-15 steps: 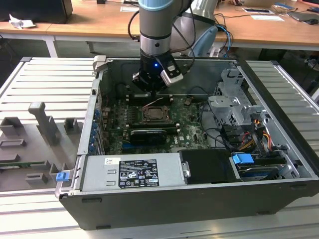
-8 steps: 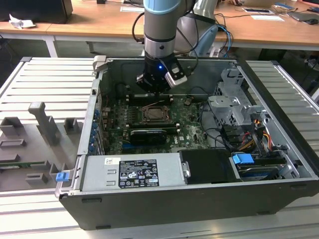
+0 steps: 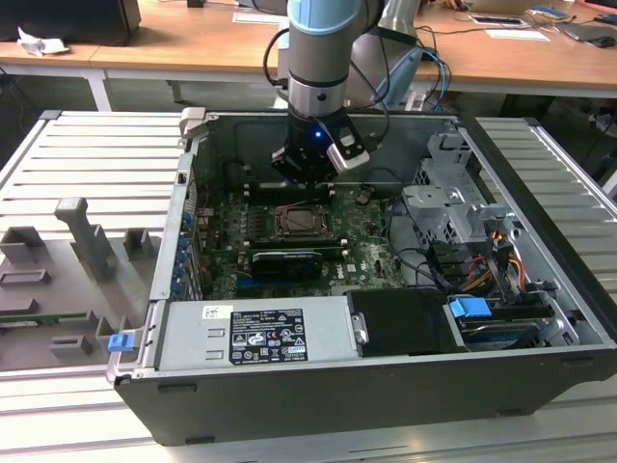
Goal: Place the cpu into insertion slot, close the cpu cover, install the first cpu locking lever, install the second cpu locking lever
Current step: 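Install the first cpu locking lever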
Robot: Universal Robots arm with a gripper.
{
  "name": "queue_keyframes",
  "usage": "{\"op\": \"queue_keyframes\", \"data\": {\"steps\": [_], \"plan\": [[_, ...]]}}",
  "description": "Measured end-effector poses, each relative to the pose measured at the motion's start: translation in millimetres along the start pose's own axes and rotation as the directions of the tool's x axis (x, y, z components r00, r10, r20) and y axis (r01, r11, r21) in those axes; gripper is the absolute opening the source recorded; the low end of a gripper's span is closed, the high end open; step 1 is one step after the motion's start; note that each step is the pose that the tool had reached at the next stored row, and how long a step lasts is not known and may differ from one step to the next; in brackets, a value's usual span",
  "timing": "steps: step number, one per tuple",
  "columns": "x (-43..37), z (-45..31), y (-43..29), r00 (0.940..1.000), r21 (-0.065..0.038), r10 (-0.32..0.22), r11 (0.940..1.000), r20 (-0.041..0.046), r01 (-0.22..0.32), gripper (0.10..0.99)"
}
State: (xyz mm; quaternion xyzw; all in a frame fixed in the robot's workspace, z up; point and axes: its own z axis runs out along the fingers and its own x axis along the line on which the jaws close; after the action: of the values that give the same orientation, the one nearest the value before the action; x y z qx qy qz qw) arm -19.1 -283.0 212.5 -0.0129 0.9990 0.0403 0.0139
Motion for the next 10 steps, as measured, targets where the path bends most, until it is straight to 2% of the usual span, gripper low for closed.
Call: {"op": "queue_keyframes", "data": {"steps": [10], "plan": [[-0.8, 6.7, -0.6, 1.0, 0.002, 0.0, 1.0, 0.0, 0.0, 0.106]]}}
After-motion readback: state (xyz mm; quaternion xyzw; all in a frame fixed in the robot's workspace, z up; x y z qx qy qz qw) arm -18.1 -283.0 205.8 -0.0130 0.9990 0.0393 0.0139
